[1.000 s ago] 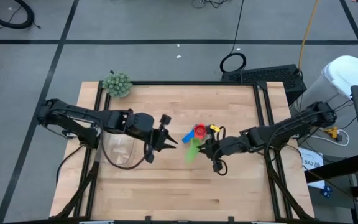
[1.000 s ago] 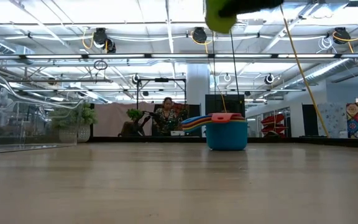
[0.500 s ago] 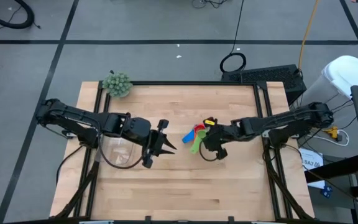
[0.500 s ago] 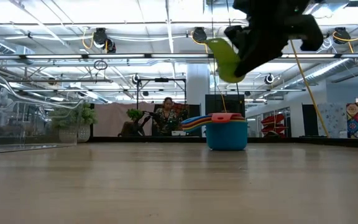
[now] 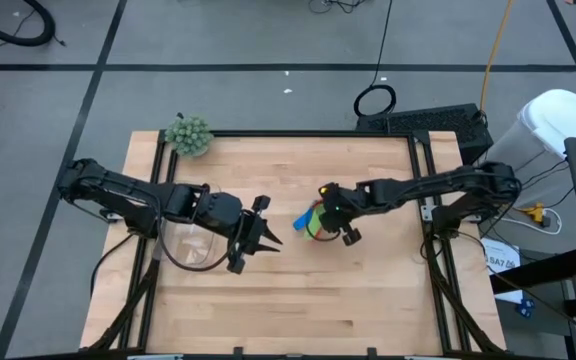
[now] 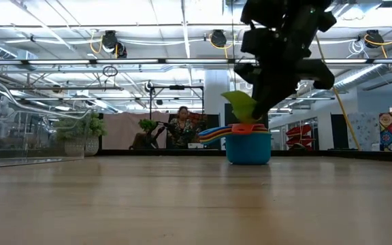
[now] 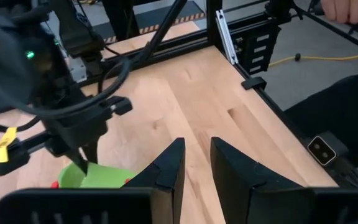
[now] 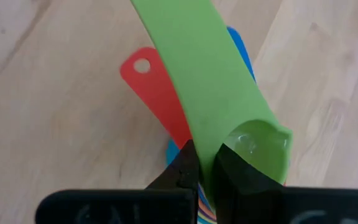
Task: Nest measuring cups in basket
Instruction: Stack the green measuring cup on top of the red measuring cup
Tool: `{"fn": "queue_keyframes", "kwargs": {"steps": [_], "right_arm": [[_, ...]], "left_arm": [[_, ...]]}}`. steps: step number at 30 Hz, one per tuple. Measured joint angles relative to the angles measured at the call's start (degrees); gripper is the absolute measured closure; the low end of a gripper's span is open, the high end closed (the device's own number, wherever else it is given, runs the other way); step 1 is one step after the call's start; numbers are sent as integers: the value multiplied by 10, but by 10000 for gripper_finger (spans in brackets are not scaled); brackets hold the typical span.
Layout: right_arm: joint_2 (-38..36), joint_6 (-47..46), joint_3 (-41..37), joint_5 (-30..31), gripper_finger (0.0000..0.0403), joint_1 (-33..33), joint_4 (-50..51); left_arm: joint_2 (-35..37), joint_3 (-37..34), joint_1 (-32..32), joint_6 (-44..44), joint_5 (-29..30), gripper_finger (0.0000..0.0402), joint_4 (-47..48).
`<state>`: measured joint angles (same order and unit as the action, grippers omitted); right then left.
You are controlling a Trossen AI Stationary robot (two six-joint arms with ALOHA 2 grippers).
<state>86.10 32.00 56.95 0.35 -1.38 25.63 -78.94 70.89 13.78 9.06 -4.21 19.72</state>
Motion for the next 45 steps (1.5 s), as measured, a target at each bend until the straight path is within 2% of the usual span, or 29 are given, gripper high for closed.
{"fn": "queue_keyframes", "kwargs": {"steps": [8,15,30,38,40,45], "right_arm": [[2,3,0,-9,390,-28,0],[2,-3,0,-61,371,-31,1],[2,-29,0,-48,238,-35,-1],[-6,-67,0,-45,223,-36,2],[-16,-75,0,-44,223,-36,6],[-50,-116,0,-39,223,-24,34]], "left_arm": [[0,0,2,2,0,321,2],[0,0,2,5,0,321,2],[0,0,10,7,0,321,2],[0,0,10,-2,5,321,6],[0,0,8,-2,30,321,23],[-9,0,-6,-18,153,321,98]]}}
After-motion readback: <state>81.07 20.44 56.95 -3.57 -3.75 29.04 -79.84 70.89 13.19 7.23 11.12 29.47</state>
